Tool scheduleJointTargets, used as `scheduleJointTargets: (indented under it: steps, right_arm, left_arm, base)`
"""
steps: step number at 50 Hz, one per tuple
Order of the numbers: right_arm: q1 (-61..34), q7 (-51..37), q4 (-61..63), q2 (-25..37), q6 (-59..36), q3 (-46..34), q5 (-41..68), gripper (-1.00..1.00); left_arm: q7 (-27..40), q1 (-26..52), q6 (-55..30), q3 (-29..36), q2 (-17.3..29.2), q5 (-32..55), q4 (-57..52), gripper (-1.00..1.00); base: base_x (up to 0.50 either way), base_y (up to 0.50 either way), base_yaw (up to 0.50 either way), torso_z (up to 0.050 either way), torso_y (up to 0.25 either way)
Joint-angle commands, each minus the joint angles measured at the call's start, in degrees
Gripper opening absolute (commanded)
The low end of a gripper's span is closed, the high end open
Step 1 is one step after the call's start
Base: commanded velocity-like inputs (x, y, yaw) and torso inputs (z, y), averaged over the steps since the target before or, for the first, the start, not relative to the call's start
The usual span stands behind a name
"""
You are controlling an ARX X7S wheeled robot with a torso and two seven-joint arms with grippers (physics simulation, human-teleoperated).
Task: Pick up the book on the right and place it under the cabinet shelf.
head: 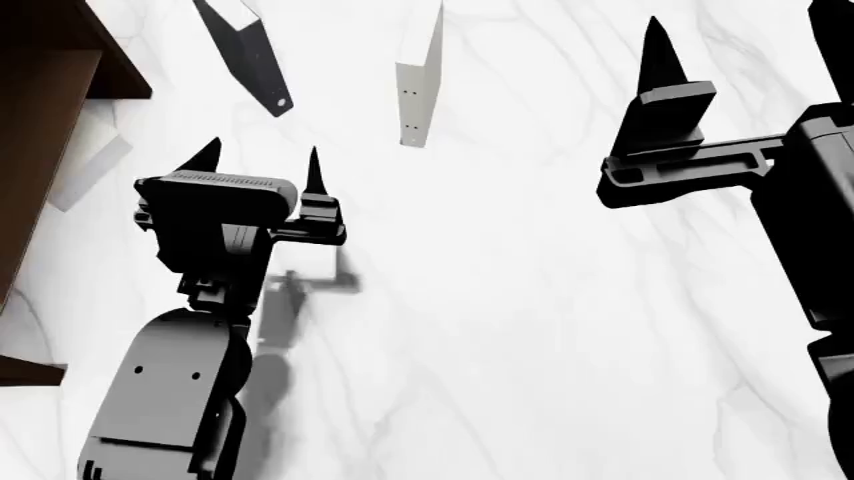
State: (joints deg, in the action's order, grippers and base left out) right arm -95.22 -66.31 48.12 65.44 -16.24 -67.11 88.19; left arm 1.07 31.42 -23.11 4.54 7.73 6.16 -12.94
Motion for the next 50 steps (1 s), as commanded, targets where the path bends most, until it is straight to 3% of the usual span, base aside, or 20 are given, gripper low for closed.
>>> scheduleJointTargets:
  steps: [1, 50]
  right_arm:
    - [0.5, -0.19, 0.69, 0.68, 0.43, 0.25, 0.08, 1.0]
    - [1.99, -0.58, 1.49, 1.31, 1.17, 1.06, -0.18, 1.0]
  left_arm:
    - [2.0, 0.45, -1.5, 0.0, 0.65, -0.45, -3.45, 1.0]
    - [6.21, 0.77, -4.07, -2.33, 3.45, 1.07, -10.24, 1.0]
  base:
    - [0.0, 0.0, 0.0, 0.0, 0.104]
    - [0.0, 0.0, 0.0, 0.0, 0.075]
